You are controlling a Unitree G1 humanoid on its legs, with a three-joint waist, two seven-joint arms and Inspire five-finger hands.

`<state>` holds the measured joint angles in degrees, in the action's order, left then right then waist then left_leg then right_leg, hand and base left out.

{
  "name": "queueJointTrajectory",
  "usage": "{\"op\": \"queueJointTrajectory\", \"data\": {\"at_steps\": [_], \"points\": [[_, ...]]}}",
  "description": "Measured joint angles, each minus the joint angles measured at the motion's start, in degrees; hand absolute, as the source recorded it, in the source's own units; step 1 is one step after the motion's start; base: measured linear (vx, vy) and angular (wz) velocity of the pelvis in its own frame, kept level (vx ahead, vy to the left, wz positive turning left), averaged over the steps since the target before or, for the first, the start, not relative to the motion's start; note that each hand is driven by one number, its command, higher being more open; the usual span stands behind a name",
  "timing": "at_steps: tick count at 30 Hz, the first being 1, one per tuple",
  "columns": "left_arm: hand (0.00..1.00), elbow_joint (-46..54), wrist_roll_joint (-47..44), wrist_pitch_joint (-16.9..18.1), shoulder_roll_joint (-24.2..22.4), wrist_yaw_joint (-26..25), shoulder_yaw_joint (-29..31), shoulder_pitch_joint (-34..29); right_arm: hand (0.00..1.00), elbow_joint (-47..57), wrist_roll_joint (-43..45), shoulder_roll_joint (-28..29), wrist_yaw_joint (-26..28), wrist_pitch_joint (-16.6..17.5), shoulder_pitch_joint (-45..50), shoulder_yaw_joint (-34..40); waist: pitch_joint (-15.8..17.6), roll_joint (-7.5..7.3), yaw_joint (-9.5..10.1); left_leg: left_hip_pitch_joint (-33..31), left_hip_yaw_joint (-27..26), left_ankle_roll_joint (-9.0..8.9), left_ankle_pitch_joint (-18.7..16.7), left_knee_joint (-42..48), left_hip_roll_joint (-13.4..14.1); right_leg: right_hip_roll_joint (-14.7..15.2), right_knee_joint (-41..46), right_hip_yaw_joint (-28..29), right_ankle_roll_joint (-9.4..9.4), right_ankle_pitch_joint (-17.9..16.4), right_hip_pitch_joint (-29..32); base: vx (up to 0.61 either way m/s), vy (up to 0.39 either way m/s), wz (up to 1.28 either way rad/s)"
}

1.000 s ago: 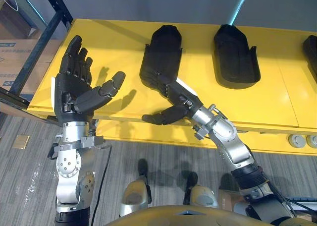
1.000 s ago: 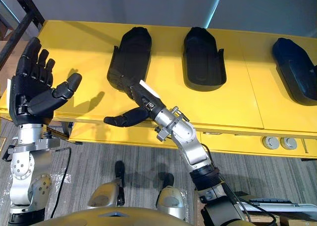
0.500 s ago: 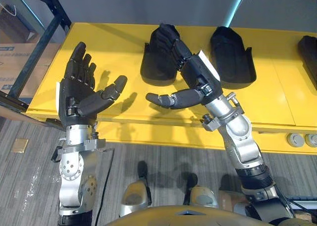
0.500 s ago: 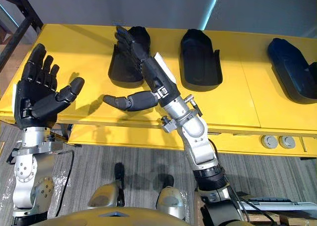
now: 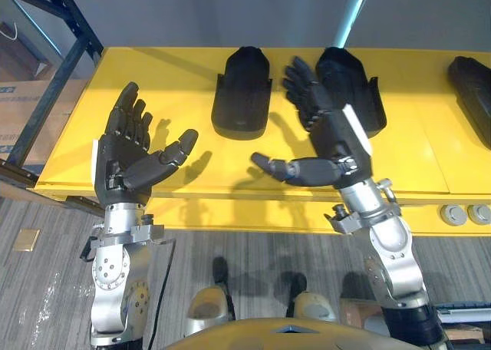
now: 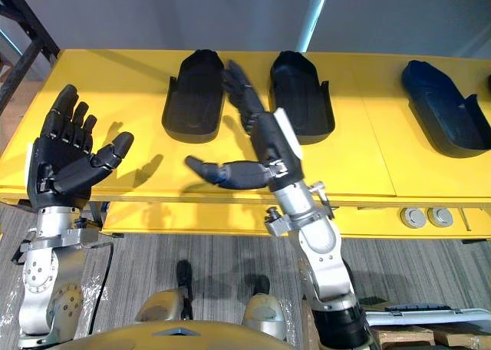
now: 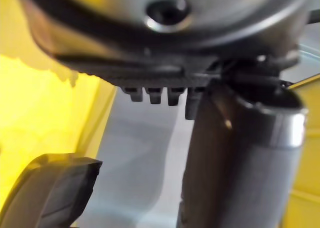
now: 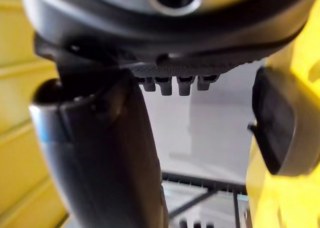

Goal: Walk over and take three plastic housings, then place them on the shelf

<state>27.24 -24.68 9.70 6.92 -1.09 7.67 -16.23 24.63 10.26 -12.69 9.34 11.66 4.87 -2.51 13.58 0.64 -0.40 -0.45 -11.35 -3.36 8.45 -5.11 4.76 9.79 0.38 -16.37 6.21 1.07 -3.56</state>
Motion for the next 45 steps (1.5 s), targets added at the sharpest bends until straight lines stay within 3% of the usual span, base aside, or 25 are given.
{"op": "queueJointTrajectory", "data": {"at_steps": [3, 8, 10, 14, 20, 23, 26, 28, 30, 34, 39, 42, 43, 45], "points": [[1.0, 0.23, -0.58, 0.3, -0.55, 0.23, 0.16, -0.72, 1.0, 0.8, -1.15, 1.99, -4.02, 1.66, 2.79, 6.63, -1.57, -0.33, -0.24, 0.68, -1.14, -0.13, -0.3, 0.02, 0.01, -0.04, -0.51, 1.16, 0.41, 0.51, -0.19, 0.07, -0.008, -0.18], [1.0, 3.96, -3.82, 1.79, -2.27, 5.32, 0.05, -2.57, 1.0, 5.01, -4.43, 2.54, -10.59, 1.68, 9.26, 15.65, -4.12, -0.67, -3.03, 2.25, -3.6, -0.39, -1.57, 0.0, 0.17, -0.04, -0.89, 3.04, 0.35, 0.43, -0.51, 0.04, -0.002, -0.25], [1.0, 5.1, -4.76, 2.7, -2.48, 7.91, -0.06, -2.51, 1.0, 5.01, -4.27, 3.13, -12.39, 1.34, 11.53, 18.54, -4.69, -0.68, -3.55, 3.28, -5.32, -0.47, -2.17, -0.01, 0.36, -0.14, -0.93, 4.56, 0.24, 0.34, -0.48, 0.01, 0.002, -0.38], [1.0, 7.14, -8.1, 4.55, -2.5, 11.1, -1.44, -2.45, 1.0, 5.01, 0.37, 7.45, -13.67, -0.69, 18.39, 23.18, -6.41, -0.39, -6.38, 4.34, -9.17, -0.82, -3.23, -0.01, 0.95, -0.78, -1.07, 8.63, 0.04, 0.36, 0.93, 0.0, 0.005, -0.51], [1.0, 5.85, -9.44, 4.73, -2.36, 10.38, -7.65, -0.89, 1.0, 5.0, 1.9, 11.95, -14.49, -1.64, 26.13, 23.59, -7.97, 0.68, -11.18, 7.0, -18.25, -2.19, -5.11, 0.03, 2.32, -2.7, -1.61, 17.33, 0.6, 1.79, 3.7, 0.02, 0.004, -0.75], [1.0, 1.78, -9.23, 4.27, -1.36, 7.12, -11.59, 2.48, 1.0, 4.85, 1.99, 13.27, -14.8, -2.49, 27.75, 23.43, -8.68, 0.77, -12.86, 9.39, -23.71, -3.43, -6.03, 0.2, 3.43, -4.51, -2.08, 22.74, 0.46, 2.91, 4.67, 0.04, -0.025, -0.94], [1.0, 0.73, -8.17, 3.77, -1.17, 4.41, -13.38, 2.87, 1.0, 4.85, 1.99, 13.31, -14.81, -2.49, 28.54, 22.85, -8.88, 0.71, -14.28, 11.38, -25.97, -4.27, -7.51, 0.59, 3.88, -6.08, -2.3, 26.44, 0.46, 3.12, 4.87, 0.03, -0.042, -0.83], [1.0, 0.88, -5.95, 3.73, -1.04, 1.62, -13.87, 2.86, 1.0, 4.85, 3.57, 13.23, -14.27, -2.47, 28.49, 21.76, -9.02, 0.37, -13.07, 9.9, -19.42, -3.95, -12.76, 5.44, 3.31, -7.52, -1.17, 31.26, 0.29, 3.21, 6.77, 0.02, -0.038, -1.24], [1.0, 0.95, -5.94, 3.21, -0.26, -2.8, -13.74, 2.14, 1.0, 4.59, 6.62, 11.95, -11.89, -2.38, 27.91, 17.7, -8.99, 1.13, -11.91, 7.24, -10.5, -2.58, -19.31, 12.8, 2.59, -9.42, -0.56, 36.23, 0.41, 3.32, 7.41, 0.05, 0.006, -1.21], [1.0, 1.55, -5.87, 2.16, -0.27, -2.52, -13.8, 0.45, 1.0, 3.67, 7.07, 9.92, -12.55, -2.48, 24.93, 10.14, -9.01, 1.18, -9.94, 6.44, -10.5, -2.23, -20.14, 14.6, 2.81, -9.21, -0.91, 35.9, 0.25, 3.77, 7.57, 0.03, 0.045, -0.07], [1.0, 1.63, -6.06, 2.48, -0.16, -0.45, -16.91, 2.0, 1.0, 0.94, 9.3, 9.59, -15.95, -4.15, 19.23, 5.0, -7.36, 1.67, -8.31, 2.0, -4.64, -1.22, -21.23, 19.82, 2.86, -8.79, 4.95, 31.3, 0.01, 1.32, 9.99, -0.01, 0.018, 0.44], [1.0, 1.97, -6.54, 2.54, -0.17, 1.2, -18.1, 4.18, 1.0, 0.3, 9.25, 10.91, -16.59, -5.11, 19.83, 2.94, -5.03, 1.79, -8.01, 3.19, -4.88, -0.89, -22.16, 20.81, 2.73, -8.88, 8.9, 31.22, 0.25, 1.09, 10.76, -0.08, 0.066, -0.15], [1.0, 2.33, -6.45, 2.7, -0.17, 1.21, -18.27, 4.77, 1.0, 0.31, 9.22, 12.02, -16.33, -5.1, 21.4, 1.58, -4.42, 1.11, -8.0, 3.85, -6.72, -0.5, -22.46, 21.17, 2.43, -8.95, 8.92, 31.83, 0.8, 1.45, 10.95, -0.15, 0.052, -0.72], [1.0, 3.43, -6.4, 2.98, -0.19, 0.02, -18.22, 4.53, 1.0, 0.31, 9.21, 13.02, -15.36, -5.1, 23.62, -0.81, -3.5, 0.25, -7.14, 5.12, -13.77, 0.15, -22.91, 21.52, 3.9, -7.92, 2.84, 30.02, 4.18, 4.24, 10.08, -0.25, 0.027, -1.35]]}}
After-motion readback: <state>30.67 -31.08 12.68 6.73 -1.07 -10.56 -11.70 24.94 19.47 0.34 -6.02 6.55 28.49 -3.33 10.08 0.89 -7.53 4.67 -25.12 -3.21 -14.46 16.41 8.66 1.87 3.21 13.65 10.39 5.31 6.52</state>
